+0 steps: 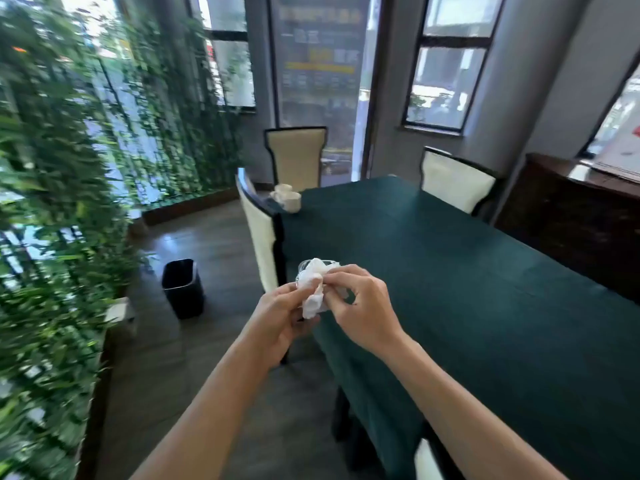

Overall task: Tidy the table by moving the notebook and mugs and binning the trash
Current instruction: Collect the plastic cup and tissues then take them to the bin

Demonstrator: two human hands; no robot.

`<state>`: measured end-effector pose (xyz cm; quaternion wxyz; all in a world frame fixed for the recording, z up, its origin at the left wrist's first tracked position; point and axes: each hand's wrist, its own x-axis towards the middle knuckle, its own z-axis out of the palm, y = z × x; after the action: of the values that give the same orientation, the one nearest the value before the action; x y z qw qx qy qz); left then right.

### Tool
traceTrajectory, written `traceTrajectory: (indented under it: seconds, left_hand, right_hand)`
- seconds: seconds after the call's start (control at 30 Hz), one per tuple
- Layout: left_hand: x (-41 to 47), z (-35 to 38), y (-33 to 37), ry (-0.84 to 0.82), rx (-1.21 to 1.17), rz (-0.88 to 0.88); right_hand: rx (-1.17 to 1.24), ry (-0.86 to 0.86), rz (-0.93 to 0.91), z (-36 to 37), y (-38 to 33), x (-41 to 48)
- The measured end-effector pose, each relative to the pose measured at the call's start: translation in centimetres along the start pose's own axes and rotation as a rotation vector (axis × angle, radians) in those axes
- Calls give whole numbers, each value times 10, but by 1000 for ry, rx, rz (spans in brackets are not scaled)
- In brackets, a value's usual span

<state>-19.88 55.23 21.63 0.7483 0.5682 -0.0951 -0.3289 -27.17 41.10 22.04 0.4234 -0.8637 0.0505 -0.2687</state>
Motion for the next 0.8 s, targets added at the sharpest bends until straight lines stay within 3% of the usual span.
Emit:
traceTrajectory:
  seconds: [0.27, 0.47, 0.8]
  left_hand:
    - [-1, -159, 34, 344, -117, 83]
    - [54, -264, 41, 569, -161, 39]
    - [210, -392, 96, 750, -209, -26]
  right_hand:
    - [93, -209, -80, 144, -46, 62]
    - [-3, -305, -30, 238, -6, 135]
    - [-146, -484, 47, 364, 49, 332]
